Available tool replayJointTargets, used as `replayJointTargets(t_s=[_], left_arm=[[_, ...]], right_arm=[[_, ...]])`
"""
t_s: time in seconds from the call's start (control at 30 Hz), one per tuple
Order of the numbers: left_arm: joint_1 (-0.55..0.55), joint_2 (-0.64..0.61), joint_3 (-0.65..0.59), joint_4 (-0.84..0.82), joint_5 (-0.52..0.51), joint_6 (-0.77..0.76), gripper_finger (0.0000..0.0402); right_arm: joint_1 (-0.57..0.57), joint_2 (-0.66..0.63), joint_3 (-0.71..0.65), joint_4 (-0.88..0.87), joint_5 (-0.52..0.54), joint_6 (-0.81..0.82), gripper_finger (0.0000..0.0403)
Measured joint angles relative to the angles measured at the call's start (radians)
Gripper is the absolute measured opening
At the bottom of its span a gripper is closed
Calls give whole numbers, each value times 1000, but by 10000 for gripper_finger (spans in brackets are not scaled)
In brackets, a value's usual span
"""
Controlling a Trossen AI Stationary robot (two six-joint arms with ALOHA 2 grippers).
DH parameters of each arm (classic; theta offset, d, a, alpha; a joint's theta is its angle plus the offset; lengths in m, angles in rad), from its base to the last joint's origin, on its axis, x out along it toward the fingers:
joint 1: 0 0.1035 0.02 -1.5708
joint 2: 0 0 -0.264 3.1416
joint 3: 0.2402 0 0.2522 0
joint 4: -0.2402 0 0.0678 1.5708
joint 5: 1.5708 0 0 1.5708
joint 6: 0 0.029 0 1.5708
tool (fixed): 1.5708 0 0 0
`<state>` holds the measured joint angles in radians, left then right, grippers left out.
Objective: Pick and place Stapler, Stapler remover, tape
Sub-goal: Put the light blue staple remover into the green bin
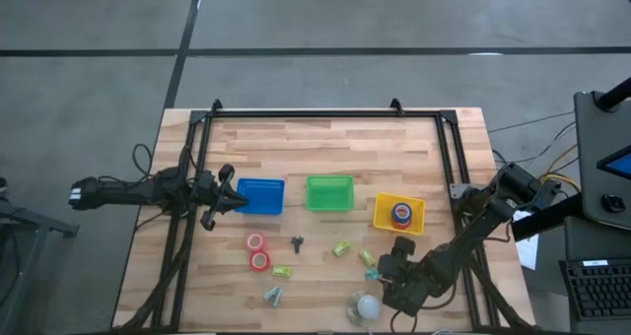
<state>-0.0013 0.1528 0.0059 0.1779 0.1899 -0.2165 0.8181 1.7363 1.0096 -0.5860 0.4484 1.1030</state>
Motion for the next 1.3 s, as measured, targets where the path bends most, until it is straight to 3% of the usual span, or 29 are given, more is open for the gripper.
replayJointTargets(t_s=[0.3, 0.6, 1.13, 1.3], left_arm=[[0, 0, 0, 0, 0, 0, 42], [0, 0, 0, 0, 0, 0, 42], [0, 0, 0, 0, 0, 0, 42], [0, 0, 0, 0, 0, 0, 42]], right_arm=[[0, 0, -62, 137, 4, -16, 246], [0, 51, -65, 156, 0, -15, 211], [-3, 37, -50, 149, -1, -15, 61], [-8, 2, -50, 149, 8, -24, 38]])
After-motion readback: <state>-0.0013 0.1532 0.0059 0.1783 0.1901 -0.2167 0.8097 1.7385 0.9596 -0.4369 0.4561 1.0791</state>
